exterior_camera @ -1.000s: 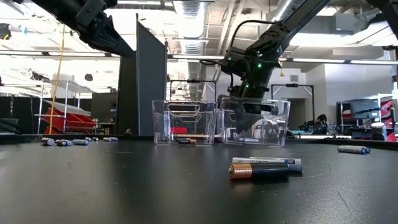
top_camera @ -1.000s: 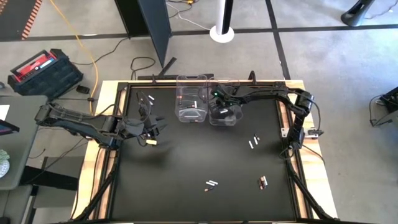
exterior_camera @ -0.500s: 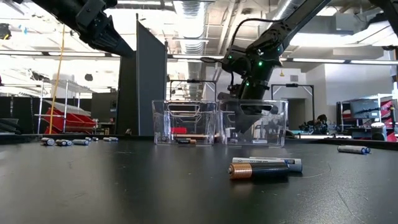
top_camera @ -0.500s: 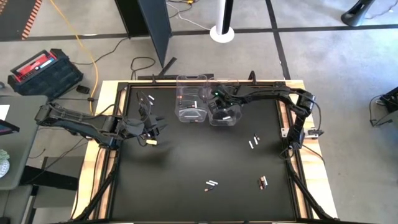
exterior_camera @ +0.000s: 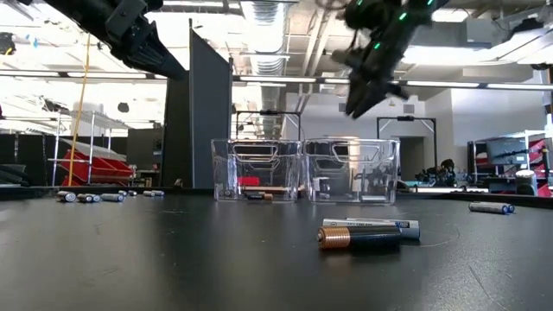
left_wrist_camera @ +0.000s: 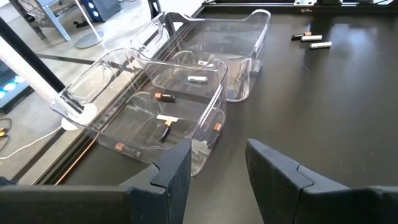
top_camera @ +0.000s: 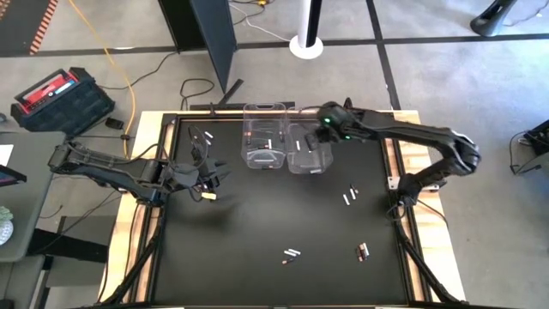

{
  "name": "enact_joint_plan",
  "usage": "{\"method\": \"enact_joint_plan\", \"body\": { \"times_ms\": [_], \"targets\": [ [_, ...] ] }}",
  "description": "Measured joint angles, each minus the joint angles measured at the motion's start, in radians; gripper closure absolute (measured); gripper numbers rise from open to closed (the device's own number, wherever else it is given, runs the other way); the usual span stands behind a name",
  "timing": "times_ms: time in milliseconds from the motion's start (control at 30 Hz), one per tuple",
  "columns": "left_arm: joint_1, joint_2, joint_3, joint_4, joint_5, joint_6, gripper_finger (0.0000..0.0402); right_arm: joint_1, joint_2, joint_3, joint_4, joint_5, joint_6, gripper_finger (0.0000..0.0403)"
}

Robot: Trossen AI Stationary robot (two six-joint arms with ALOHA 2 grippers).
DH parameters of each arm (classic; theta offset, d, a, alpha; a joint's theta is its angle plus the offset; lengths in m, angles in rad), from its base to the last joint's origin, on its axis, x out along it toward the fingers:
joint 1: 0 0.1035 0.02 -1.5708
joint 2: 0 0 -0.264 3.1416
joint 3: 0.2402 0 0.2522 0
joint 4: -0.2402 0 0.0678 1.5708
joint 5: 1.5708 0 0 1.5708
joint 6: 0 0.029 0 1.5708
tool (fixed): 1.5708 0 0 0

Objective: Sort batteries
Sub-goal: Put the white battery into the right transparent bin

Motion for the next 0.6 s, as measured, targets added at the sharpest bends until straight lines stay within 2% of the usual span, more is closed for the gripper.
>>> {"method": "enact_joint_plan", "body": {
  "times_ms": [133,267,400,600],
  "targets": [
    [0.000,0.000,0.000,0.000,0.000,0.000,0.0256,0.054,-0.097,0.000,-0.156,0.004,0.044,0.0300],
    [0.000,0.000,0.000,0.000,0.000,-0.002,0.0256,0.147,-0.191,-0.062,-0.214,0.060,0.126,0.0300],
    [0.000,0.000,0.000,0.001,0.000,-0.016,0.0256,0.271,-0.300,-0.173,-0.231,0.133,0.282,0.0300],
    [0.000,0.000,0.000,0.002,0.000,-0.033,0.0256,0.485,-0.424,-0.342,-0.222,0.171,0.561,0.0300]
  ]
}}
